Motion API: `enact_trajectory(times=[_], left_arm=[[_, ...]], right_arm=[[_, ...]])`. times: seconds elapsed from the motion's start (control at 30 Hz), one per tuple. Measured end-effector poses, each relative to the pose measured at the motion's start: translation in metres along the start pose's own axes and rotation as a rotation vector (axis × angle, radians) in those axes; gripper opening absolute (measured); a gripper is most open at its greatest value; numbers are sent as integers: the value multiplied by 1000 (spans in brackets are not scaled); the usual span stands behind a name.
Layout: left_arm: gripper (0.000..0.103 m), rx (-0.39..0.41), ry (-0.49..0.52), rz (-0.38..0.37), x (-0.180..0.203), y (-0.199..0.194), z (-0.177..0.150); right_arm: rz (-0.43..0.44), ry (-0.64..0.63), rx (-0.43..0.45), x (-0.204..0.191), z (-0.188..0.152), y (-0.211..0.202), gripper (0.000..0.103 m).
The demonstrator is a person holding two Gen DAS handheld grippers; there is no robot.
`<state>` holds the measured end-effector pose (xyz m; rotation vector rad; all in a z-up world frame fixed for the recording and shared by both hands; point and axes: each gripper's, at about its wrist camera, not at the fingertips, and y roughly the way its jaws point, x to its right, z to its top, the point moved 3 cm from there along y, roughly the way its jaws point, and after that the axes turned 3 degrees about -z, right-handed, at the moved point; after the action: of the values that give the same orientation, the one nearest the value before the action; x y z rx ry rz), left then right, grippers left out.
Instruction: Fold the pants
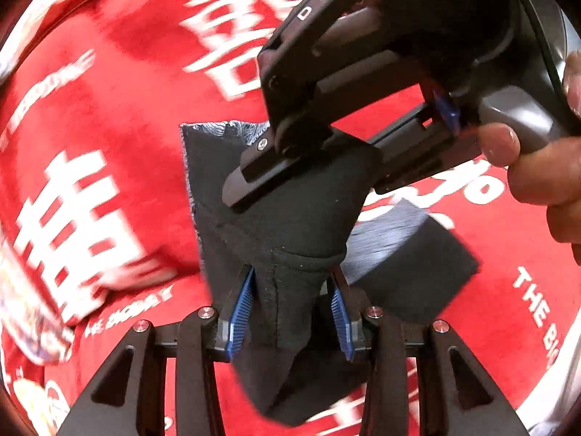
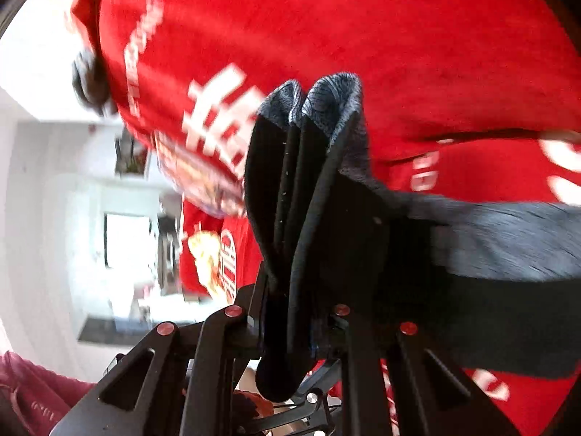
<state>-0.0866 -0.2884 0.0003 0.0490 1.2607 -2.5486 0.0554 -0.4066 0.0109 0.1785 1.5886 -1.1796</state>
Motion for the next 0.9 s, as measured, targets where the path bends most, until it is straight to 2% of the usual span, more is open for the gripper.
enact_trajectory(times=[0.07, 0.17, 0.27, 0.37, 0.47, 0.53, 0.6, 0.67, 0.73, 0.8, 0.9], left_arm=[[41, -9, 39, -34, 31, 11, 7], [41, -56, 100, -77, 76, 36, 8], [41, -131, 129, -117, 108, 66, -2], [41, -209, 146, -128, 123, 90, -15], [54, -240, 152, -141, 119, 92, -19], [79, -242, 127, -139, 108, 83, -19], [81, -229, 78, -151, 88, 69, -16], [81, -248, 41, -143, 69, 61, -15], [81, -283, -19, -109, 45, 59, -14], [81, -335, -109, -79, 18, 59, -19], [81, -415, -222, -22, -14, 63, -37]], right_arm=[[2, 43, 51, 33, -5, -36, 18], [-14, 94, 94, 74, -21, -62, 18], [-69, 164, 113, 131, -39, -74, 18], [-118, 246, 113, 178, -55, -71, 18], [-197, 274, 105, 204, -62, -71, 22], [-215, 272, 110, 208, -64, -75, 23], [-247, 271, 117, 206, -63, -79, 23], [-315, 254, 114, 202, -62, -84, 23], [-382, 235, 112, 197, -65, -89, 25], [-485, 216, 103, 195, -71, -91, 28], [-565, 209, 105, 191, -80, -97, 28]])
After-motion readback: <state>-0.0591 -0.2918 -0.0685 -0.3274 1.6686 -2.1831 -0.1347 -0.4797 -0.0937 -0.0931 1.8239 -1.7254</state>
